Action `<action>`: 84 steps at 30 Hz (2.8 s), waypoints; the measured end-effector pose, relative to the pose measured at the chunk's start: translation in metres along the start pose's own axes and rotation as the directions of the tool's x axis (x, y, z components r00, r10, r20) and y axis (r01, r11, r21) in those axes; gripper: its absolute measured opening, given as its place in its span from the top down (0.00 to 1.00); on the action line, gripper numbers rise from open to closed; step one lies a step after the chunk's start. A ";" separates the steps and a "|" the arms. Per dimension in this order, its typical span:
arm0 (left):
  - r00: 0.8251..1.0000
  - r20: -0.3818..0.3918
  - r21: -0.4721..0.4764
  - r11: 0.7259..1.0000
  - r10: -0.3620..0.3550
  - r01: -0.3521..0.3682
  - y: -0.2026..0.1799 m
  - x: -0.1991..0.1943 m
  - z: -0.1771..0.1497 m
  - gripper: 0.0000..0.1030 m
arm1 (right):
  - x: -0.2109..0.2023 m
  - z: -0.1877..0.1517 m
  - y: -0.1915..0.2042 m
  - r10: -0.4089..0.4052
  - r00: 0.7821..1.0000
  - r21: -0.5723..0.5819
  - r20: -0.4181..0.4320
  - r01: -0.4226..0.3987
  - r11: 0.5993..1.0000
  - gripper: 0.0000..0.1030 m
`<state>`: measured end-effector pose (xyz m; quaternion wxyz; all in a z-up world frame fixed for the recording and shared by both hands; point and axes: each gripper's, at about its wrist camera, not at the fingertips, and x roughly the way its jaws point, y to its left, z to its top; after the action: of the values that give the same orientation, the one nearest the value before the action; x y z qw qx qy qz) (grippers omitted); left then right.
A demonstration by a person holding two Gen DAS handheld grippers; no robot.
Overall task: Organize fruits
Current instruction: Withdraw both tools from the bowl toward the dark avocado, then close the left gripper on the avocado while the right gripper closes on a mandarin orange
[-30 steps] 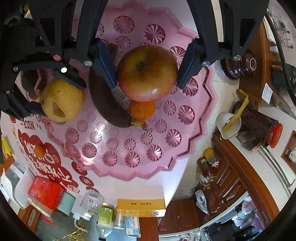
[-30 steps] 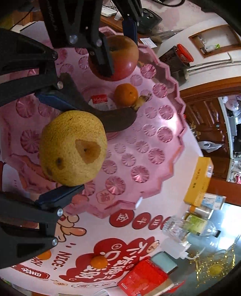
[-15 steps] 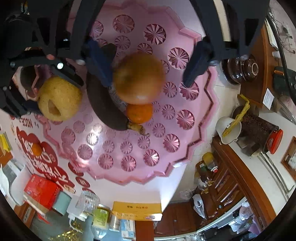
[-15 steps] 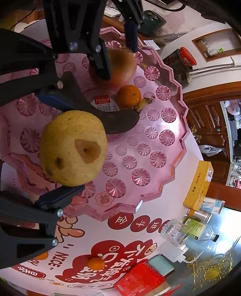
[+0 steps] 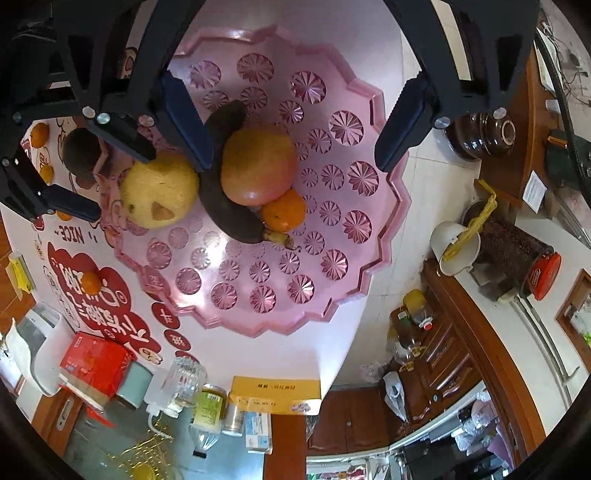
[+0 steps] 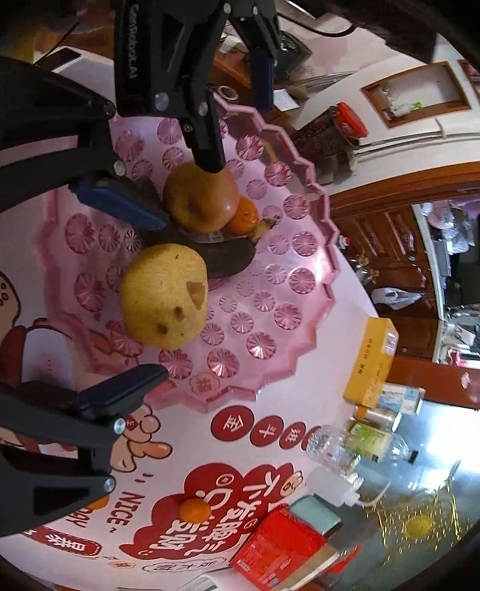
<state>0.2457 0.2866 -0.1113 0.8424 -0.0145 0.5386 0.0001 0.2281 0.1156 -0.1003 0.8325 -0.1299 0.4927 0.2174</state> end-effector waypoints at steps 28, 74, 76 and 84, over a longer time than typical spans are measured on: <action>0.994 0.078 0.206 0.977 -0.079 0.061 -0.120 -0.071 -0.038 0.14 | -0.123 -0.091 -0.105 -0.190 0.971 0.327 0.144 0.135 0.935 0.26; 0.996 -0.068 0.146 0.988 -0.050 0.060 -0.309 -0.010 -0.060 0.14 | -0.123 -0.205 -0.254 -0.130 0.989 0.312 0.076 0.100 0.945 0.26; 0.996 -0.078 0.134 0.990 -0.044 0.054 -0.309 -0.004 -0.061 0.14 | -0.115 -0.209 -0.252 -0.118 0.992 0.300 0.055 0.096 0.949 0.26; 0.994 -0.097 0.018 0.999 -0.043 0.045 -0.298 0.020 -0.058 0.14 | -0.081 -0.224 -0.247 -0.053 0.998 0.269 -0.025 0.058 0.961 0.26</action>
<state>0.2064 -0.0127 -0.1464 0.8153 -0.0177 0.5783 -0.0247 0.1441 -0.2152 -0.1361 0.8439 -0.0311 0.5211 0.1239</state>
